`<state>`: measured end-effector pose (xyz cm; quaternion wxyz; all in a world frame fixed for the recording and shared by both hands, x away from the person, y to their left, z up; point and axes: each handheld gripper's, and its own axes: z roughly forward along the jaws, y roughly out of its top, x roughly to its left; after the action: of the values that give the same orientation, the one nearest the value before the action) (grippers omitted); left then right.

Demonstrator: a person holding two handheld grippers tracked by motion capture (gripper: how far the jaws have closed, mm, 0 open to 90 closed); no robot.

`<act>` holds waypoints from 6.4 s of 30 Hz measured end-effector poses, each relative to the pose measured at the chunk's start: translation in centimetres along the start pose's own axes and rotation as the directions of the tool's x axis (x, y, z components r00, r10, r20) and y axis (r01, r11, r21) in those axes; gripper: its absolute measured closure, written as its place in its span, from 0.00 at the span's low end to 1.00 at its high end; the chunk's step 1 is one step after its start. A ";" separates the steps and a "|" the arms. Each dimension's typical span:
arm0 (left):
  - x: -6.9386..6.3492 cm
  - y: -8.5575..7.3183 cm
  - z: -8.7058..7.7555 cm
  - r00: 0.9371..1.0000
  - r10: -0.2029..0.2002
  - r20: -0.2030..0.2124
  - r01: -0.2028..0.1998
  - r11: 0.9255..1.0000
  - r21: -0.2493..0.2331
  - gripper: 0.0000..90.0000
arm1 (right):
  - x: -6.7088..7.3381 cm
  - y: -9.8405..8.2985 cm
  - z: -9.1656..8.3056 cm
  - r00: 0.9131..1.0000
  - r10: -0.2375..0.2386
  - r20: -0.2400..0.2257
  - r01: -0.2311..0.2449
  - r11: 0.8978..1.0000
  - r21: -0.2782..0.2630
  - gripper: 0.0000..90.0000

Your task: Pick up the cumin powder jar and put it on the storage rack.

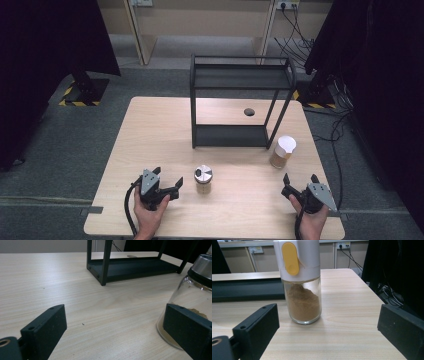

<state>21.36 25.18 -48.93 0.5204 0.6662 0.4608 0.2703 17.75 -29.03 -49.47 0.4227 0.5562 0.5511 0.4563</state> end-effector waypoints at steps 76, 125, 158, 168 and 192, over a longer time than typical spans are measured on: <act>-5.6 2.4 4.9 0.968 0.163 0.192 -0.175 0.983 0.050 0.34 | 0.0 0.1 0.0 1.000 -0.014 -0.007 0.014 1.000 0.006 0.05; -6.5 10.7 3.9 0.972 0.193 0.136 -0.179 0.978 -0.103 0.34 | 0.2 0.0 0.0 1.000 -0.020 -0.002 0.020 1.000 0.001 0.05; -7.3 17.6 5.4 0.977 0.199 0.071 -0.189 0.973 -0.134 0.34 | 0.1 0.0 0.0 1.000 -0.019 -0.003 0.019 1.000 0.000 0.05; -7.5 19.7 5.5 0.977 0.200 0.071 -0.189 0.972 -0.142 0.34 | 0.1 0.0 0.0 1.000 -0.017 -0.003 0.017 1.000 0.001 0.06; -7.5 23.4 5.4 0.977 0.206 0.062 -0.196 0.971 -0.139 0.34 | 0.1 0.0 0.0 1.000 -0.015 -0.002 0.015 1.000 0.002 0.06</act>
<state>30.48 15.23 -27.65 0.5507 0.6832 0.3520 0.3259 17.76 -28.91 -49.44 0.4250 0.5518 0.5563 0.4532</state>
